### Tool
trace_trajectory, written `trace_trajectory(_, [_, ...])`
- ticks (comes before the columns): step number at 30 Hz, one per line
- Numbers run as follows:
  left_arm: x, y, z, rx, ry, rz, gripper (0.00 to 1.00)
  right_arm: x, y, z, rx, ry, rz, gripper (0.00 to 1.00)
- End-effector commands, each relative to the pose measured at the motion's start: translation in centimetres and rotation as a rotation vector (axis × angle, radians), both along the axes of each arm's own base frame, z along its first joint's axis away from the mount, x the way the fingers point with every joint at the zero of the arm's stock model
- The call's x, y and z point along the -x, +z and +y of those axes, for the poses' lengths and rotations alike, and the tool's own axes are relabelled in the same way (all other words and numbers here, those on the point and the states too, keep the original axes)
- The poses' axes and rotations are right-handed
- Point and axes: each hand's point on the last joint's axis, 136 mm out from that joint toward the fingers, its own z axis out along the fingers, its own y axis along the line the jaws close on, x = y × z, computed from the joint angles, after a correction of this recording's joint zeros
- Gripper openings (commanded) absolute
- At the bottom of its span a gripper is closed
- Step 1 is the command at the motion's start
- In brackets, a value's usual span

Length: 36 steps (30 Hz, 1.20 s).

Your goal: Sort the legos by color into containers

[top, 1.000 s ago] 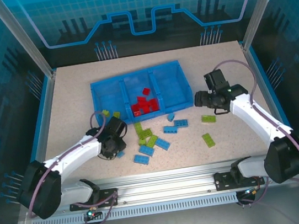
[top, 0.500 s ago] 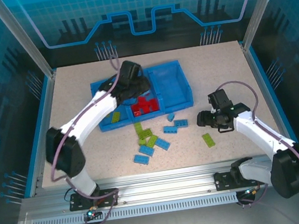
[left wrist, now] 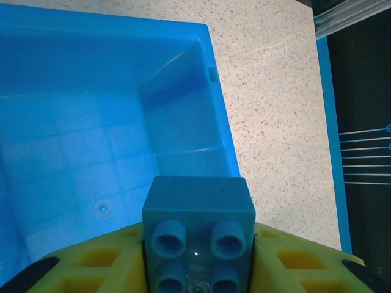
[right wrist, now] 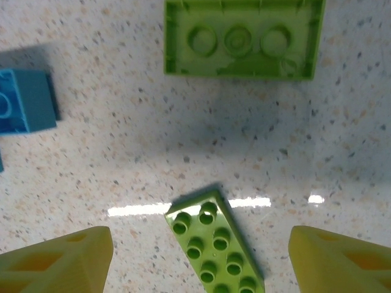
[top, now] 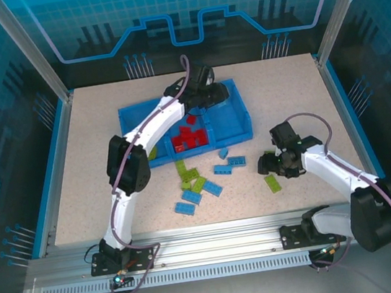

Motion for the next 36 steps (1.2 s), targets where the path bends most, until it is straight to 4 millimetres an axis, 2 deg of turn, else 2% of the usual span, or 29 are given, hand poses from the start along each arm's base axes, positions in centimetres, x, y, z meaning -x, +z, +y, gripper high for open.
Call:
trace_trajectory(1, [0.7, -0.7, -1.5, 0.014, -0.061, 0.039, 0.42, 2.3, -1.4, 0.7, -0.02, 0.008, 0.103, 0.78])
trace_trajectory(4, [1.0, -1.8, -1.6, 0.009, -0.062, 0.072, 0.49, 2.8, -1.8, 1.3, -0.022, 0.027, 0.134, 0.78])
trace_trajectory(7, [1.4, -1.8, -1.4, -0.001, -0.062, 0.081, 0.59, 3.1, -2.2, 1.9, -0.005, 0.053, 0.158, 0.78])
trace_trajectory(9, [1.8, -0.8, -1.4, -0.003, -0.066, 0.057, 0.71, 3.4, -2.7, 1.9, 0.019, 0.065, 0.184, 0.78])
trace_trajectory(14, [2.8, 3.2, -0.5, 0.015, -0.049, -0.026, 0.86, 3.9, -3.9, 1.4, 0.09, 0.073, 0.228, 0.78])
trace_trajectory(17, [3.7, 5.6, 0.3, 0.034, -0.045, -0.071, 0.98, 3.8, -4.2, 1.2, 0.114, 0.085, 0.225, 0.77])
trace_trajectory(22, [6.3, 6.6, 2.7, 0.013, -0.036, -0.092, 0.99, 3.7, -4.5, 1.0, 0.163, 0.111, 0.233, 0.72])
trace_trajectory(24, [7.4, 6.7, 4.2, 0.01, -0.015, -0.095, 0.99, 3.7, -4.6, 1.0, 0.179, 0.122, 0.238, 0.66])
trace_trajectory(30, [9.3, 4.8, 9.5, 0.021, 0.094, -0.047, 0.99, 3.5, -4.7, 1.7, 0.234, 0.177, 0.243, 0.38])
trace_trajectory(33, [10.1, 3.8, 12.3, -0.004, 0.138, -0.026, 0.99, 3.3, -4.3, 2.4, 0.226, 0.187, 0.227, 0.32])
trace_trajectory(36, [11.0, 3.1, 15.1, -0.037, 0.186, -0.015, 0.99, 2.5, -2.9, 3.2, 0.22, 0.186, 0.176, 0.28])
